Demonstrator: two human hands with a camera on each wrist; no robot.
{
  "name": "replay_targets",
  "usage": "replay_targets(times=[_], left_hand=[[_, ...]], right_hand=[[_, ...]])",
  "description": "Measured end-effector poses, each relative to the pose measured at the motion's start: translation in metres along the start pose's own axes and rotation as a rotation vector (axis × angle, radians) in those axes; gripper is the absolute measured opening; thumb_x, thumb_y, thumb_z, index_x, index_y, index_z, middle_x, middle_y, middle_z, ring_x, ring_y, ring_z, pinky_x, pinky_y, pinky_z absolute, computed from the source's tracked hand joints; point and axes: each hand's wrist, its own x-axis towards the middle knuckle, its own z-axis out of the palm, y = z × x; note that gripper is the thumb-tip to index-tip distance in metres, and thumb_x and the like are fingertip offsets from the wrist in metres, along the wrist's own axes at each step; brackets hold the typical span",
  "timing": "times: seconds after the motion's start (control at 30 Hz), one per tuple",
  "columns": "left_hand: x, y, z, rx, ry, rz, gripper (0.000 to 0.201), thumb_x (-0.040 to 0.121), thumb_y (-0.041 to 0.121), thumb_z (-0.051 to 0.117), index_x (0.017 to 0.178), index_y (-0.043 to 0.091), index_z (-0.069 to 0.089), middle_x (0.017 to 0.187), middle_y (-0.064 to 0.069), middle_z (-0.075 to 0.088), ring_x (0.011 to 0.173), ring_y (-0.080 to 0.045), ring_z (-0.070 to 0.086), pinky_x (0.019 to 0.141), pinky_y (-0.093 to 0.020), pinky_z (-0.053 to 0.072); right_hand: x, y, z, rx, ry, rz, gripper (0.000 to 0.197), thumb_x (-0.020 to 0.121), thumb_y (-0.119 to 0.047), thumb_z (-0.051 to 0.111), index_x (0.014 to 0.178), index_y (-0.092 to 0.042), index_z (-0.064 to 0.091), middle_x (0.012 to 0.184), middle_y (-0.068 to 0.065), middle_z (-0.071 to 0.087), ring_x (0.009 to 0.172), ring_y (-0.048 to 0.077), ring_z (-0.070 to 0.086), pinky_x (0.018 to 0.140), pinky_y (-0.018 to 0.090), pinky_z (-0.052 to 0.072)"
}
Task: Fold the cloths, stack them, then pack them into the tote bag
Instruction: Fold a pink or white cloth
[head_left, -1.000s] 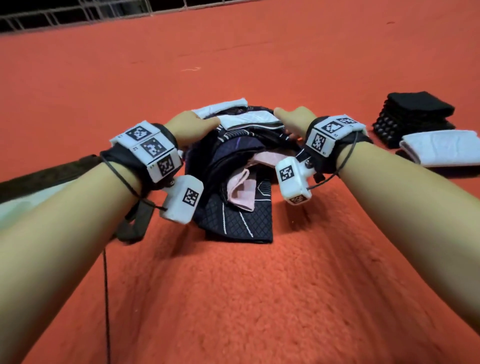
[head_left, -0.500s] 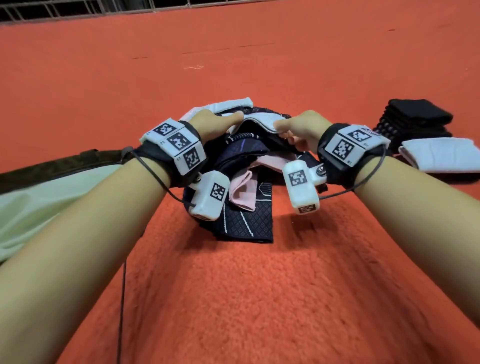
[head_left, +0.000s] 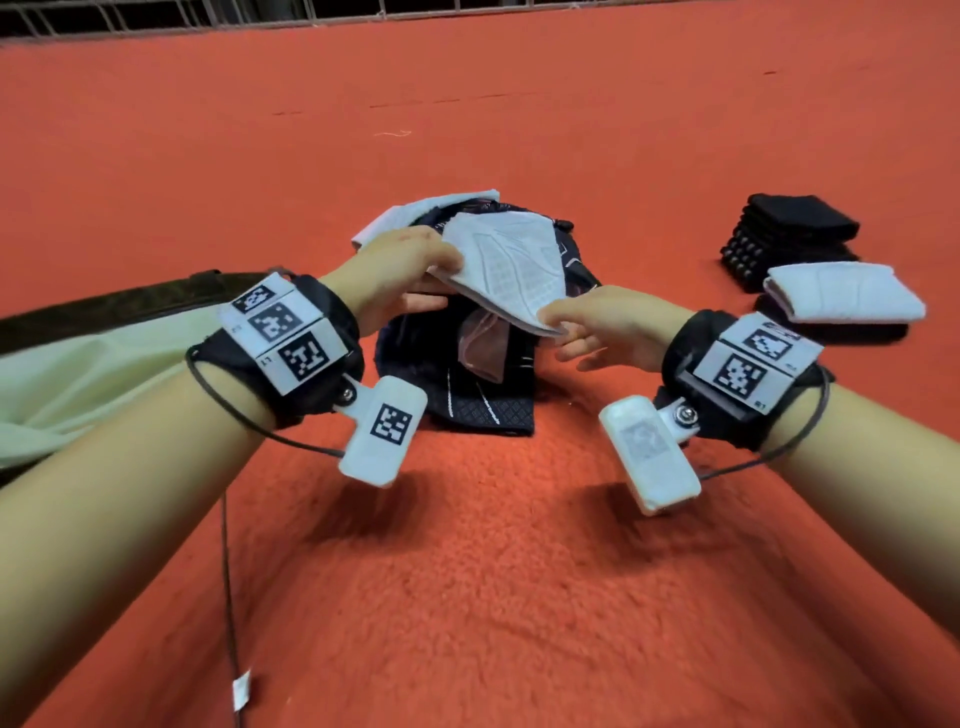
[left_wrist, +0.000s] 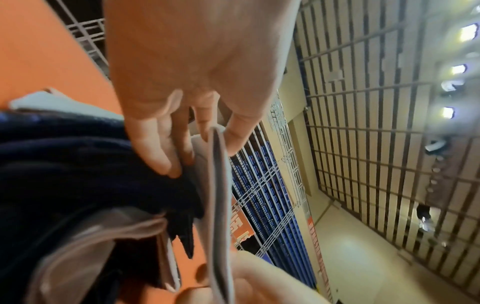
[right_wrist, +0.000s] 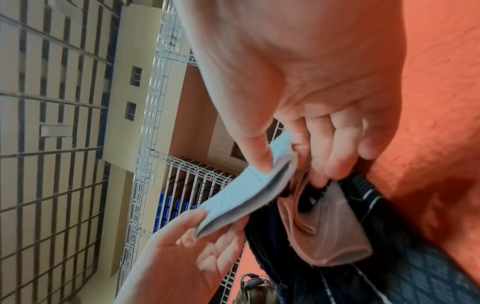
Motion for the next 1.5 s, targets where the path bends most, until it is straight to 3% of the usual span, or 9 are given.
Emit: replay_targets(times=[0.2,0.4,0.47,0.57,0.73,0.83,0.97,1.27,1.5], left_hand=[[-0.028,-0.004,-0.005,-0.096,0.075,0.009,0.027,0.082,-0.01,0.043,0.067,0.012,0.04,0.058,-0.001,0.044,0.047,-0.01,0.051,0.061,-0.031,0.059],[-0.041,-0.024,-0.036,-0.073,0.244,-0.087,0.018,0.086,-0.003,0.045,0.074,0.01,0.046,0.062,-0.005,0.049,0.049,-0.013,0.055,0.06,-0.03,0.057],[-0.044,-0.031,-0.042,-0.117,0.294,-0.103,0.011,0.091,0.005,0.046,0.081,0.009,0.05,0.059,-0.001,0.053,0.039,-0.005,0.053,0.05,-0.022,0.054],[-0.044,-0.045,-0.047,-0.261,0.344,-0.125,0.013,0.093,0.013,0.049,0.081,0.014,0.053,0.052,0.008,0.055,0.037,-0.001,0.051,0.047,-0.016,0.05],[-0.042,-0.063,-0.045,-0.319,0.21,-0.214,0.019,0.092,0.01,0.053,0.074,0.017,0.05,0.054,0.006,0.049,0.05,-0.005,0.038,0.055,-0.017,0.034],[-0.042,-0.065,-0.04,-0.254,0.204,-0.169,0.026,0.089,-0.001,0.049,0.068,0.014,0.045,0.041,0.007,0.041,0.03,-0.002,0.029,0.039,-0.014,0.023],[-0.041,-0.06,-0.028,-0.284,0.285,-0.123,0.01,0.094,0.009,0.049,0.092,0.017,0.055,0.043,0.012,0.055,0.033,0.002,0.049,0.052,-0.022,0.049],[-0.024,-0.041,0.038,-0.165,0.088,-0.032,0.013,0.091,0.009,0.058,0.081,0.017,0.062,0.056,0.01,0.067,0.049,0.0,0.062,0.044,-0.015,0.048],[-0.009,-0.015,0.106,-0.057,-0.054,0.069,0.018,0.088,0.001,0.059,0.072,0.009,0.058,0.052,0.006,0.06,0.042,0.001,0.057,0.045,-0.015,0.049]], right_hand=[[0.002,-0.003,-0.003,0.12,0.212,-0.048,0.032,0.091,-0.031,0.054,0.115,-0.011,0.05,0.101,0.005,0.053,0.085,0.019,0.053,0.059,0.026,0.041],[0.021,-0.019,0.005,0.042,0.385,-0.181,0.019,0.084,-0.022,0.06,0.073,-0.016,0.046,0.064,-0.001,0.042,0.061,0.014,0.044,0.048,0.02,0.037],[0.028,-0.027,0.013,0.06,0.41,-0.198,0.022,0.085,-0.025,0.061,0.093,-0.014,0.044,0.072,-0.002,0.046,0.062,0.011,0.045,0.042,0.015,0.038],[0.043,-0.032,0.022,0.085,0.43,-0.163,0.06,0.08,-0.036,0.064,0.126,-0.005,0.04,0.109,0.008,0.056,0.094,0.023,0.057,0.071,0.032,0.052],[0.05,-0.034,0.021,0.219,0.486,-0.19,0.029,0.081,-0.027,0.066,0.066,-0.013,0.046,0.074,0.002,0.055,0.069,0.019,0.054,0.048,0.02,0.041],[0.045,-0.029,0.012,0.391,0.438,-0.151,0.021,0.08,-0.014,0.068,0.069,-0.011,0.05,0.082,0.009,0.064,0.067,0.02,0.06,0.054,0.029,0.052],[0.021,-0.018,-0.007,0.568,0.393,-0.178,0.019,0.081,0.007,0.053,0.07,-0.008,0.054,0.079,0.01,0.057,0.067,0.021,0.056,0.06,0.032,0.05],[-0.036,0.069,-0.063,0.438,0.484,-0.164,0.024,0.076,0.009,0.047,0.075,-0.013,0.056,0.065,0.003,0.048,0.047,0.01,0.041,0.037,0.012,0.028],[-0.081,0.115,-0.121,0.222,0.594,0.054,0.016,0.07,0.004,0.058,0.07,-0.012,0.056,0.066,0.007,0.045,0.063,0.021,0.044,0.055,0.028,0.037]])
